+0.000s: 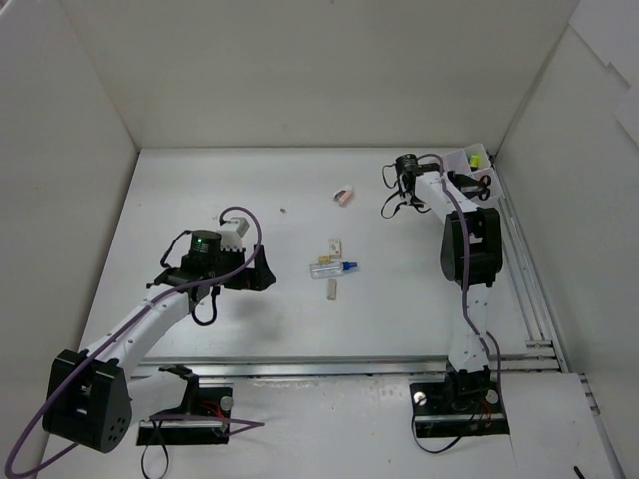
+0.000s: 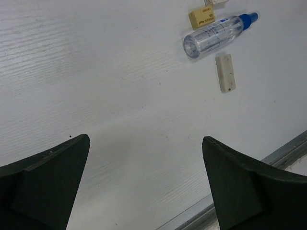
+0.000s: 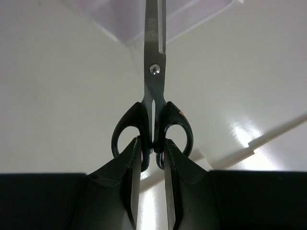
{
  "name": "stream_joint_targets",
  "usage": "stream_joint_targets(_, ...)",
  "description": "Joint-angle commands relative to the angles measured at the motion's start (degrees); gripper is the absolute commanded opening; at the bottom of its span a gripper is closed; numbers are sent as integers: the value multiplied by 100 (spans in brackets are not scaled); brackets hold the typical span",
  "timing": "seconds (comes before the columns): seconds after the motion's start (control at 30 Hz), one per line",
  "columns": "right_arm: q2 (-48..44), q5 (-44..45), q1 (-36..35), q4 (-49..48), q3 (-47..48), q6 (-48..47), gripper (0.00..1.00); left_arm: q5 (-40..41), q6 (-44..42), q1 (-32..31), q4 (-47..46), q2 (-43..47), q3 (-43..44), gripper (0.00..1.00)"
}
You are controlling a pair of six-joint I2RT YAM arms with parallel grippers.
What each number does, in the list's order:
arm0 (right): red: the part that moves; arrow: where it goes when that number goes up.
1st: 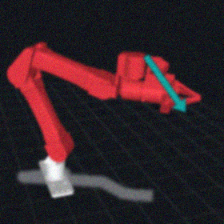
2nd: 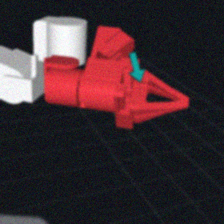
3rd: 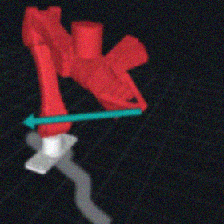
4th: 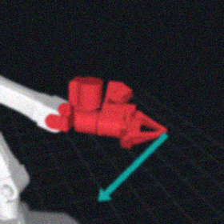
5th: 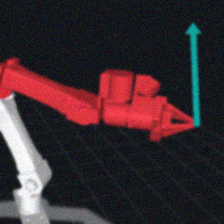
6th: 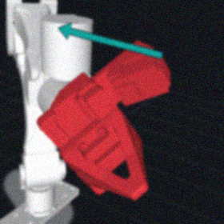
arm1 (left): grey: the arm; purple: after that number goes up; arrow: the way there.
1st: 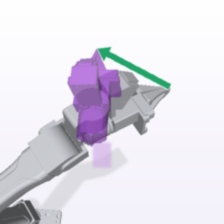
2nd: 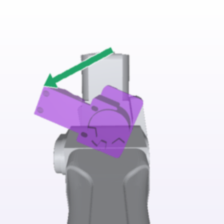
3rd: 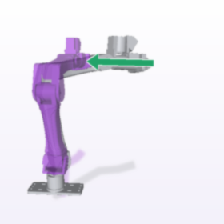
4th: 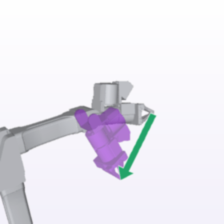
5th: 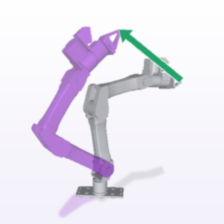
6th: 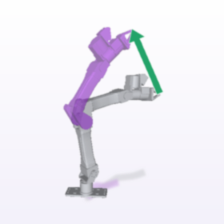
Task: Sort the stationery into containers
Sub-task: Place the scissors in the storage box.
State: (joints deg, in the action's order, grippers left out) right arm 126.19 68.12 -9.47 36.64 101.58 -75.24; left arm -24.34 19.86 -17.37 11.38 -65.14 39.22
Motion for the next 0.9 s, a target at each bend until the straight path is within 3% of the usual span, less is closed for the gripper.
stream_joint_targets(0.0,151,176,51,-307,423,-280,0,-80,-105,49,-276,98,244,99)
stream_joint_targets(0.07,282,80,69,-403,459,-289,3,-97,-96,102,-285,98,253,99)
stream_joint_targets(0.3,187,-70,-1,-623,503,-228,42,-176,-96,102,-303,116,270,100)
stream_joint_targets(0.43,-243,-333,-195,-737,573,-193,56,-264,-96,102,-347,195,261,100)
stream_joint_targets(0.53,-620,-570,-423,-773,600,-114,60,-291,-61,102,-338,318,218,100)
stream_joint_targets(0.63,-1068,-991,-739,-773,626,272,62,-300,-8,102,-303,546,147,100)
stream_joint_targets(0.73,-1534,-1536,-1099,-764,591,948,72,-291,36,102,-268,827,59,100)
stream_joint_targets(0.77,-1640,-1695,-1196,-764,556,1402,85,-300,88,102,-250,898,42,99)
stream_joint_targets(0.87,-2045,-2441,-1512,-773,486,2958,98,-282,202,102,-224,1179,-99,99)
